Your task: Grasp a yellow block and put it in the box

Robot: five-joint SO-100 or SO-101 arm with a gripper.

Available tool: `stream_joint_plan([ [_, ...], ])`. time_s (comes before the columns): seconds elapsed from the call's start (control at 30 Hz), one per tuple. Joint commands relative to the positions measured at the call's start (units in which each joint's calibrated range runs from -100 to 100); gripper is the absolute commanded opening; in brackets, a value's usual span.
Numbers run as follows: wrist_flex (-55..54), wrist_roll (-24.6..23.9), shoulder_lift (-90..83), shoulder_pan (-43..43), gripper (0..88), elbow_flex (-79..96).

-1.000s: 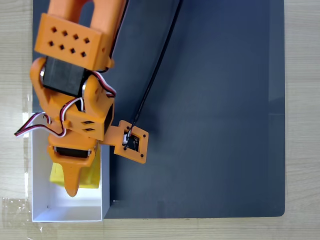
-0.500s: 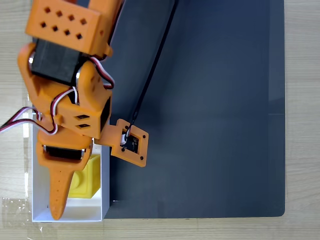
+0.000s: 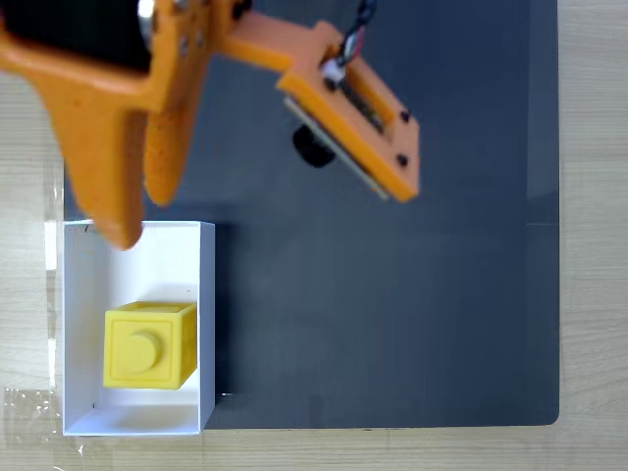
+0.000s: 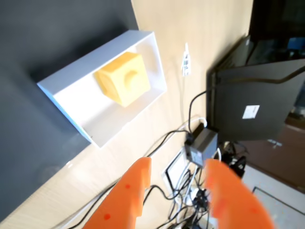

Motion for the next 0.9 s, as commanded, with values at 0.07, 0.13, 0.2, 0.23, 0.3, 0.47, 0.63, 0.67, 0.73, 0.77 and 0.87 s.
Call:
stream_joint_plan([
  [0.07,0.3,0.0,-18.1,-4.4,1.7,18.3],
  [0.13,0.2,0.0,-24.3,-5.8,1.7,27.1],
  [0.2,0.2,0.0,-30.5,-6.9,1.7,36.5],
  [0.23,0.2,0.0,-33.6,-7.9,1.7,41.4],
  [0.3,0.2,0.1,-39.7,-10.4,1.7,51.3],
  [0.47,0.2,0.1,-55.9,-15.0,1.7,73.3],
  [0.63,1.0,0.1,-71.0,-15.3,1.7,90.6],
  [0.67,1.2,0.1,-73.4,-14.9,1.7,93.6],
  [0.73,2.6,0.1,-78.2,-14.7,1.7,98.4],
  [0.77,3.7,0.1,-80.3,-14.6,1.7,98.9],
  [0.87,6.0,0.1,-81.8,-15.3,1.7,98.7],
])
